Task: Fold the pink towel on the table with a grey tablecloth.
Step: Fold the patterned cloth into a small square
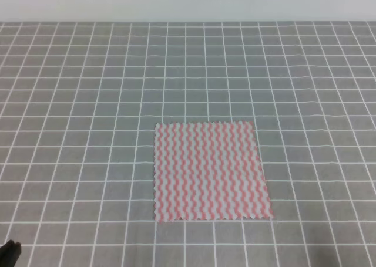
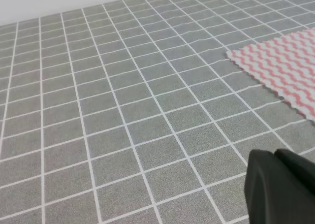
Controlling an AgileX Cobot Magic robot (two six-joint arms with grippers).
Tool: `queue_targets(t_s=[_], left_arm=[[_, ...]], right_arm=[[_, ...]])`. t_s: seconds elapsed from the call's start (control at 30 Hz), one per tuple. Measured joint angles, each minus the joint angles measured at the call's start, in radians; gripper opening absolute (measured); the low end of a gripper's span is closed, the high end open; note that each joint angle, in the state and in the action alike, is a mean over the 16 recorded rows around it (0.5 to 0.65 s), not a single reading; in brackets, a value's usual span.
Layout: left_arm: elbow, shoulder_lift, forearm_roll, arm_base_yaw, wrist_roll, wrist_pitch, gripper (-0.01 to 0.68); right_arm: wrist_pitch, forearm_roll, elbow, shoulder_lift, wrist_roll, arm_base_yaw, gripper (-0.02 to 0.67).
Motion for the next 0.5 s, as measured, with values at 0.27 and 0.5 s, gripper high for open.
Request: queue_targets(t_s=[0.27, 0.5], left_arm=[[0.003, -0.006, -0.023, 0.000, 0.000, -0.038, -0.004], [-0.002, -0.002, -0.044, 0.000, 0.000, -0.073, -0.004]], right_arm=[[-0.022, 0.002, -0.005, 0.006, 0.000, 0.000, -0.016], [-0.055, 0.025, -0.008, 0.009, 0.000, 0.000, -0.016]])
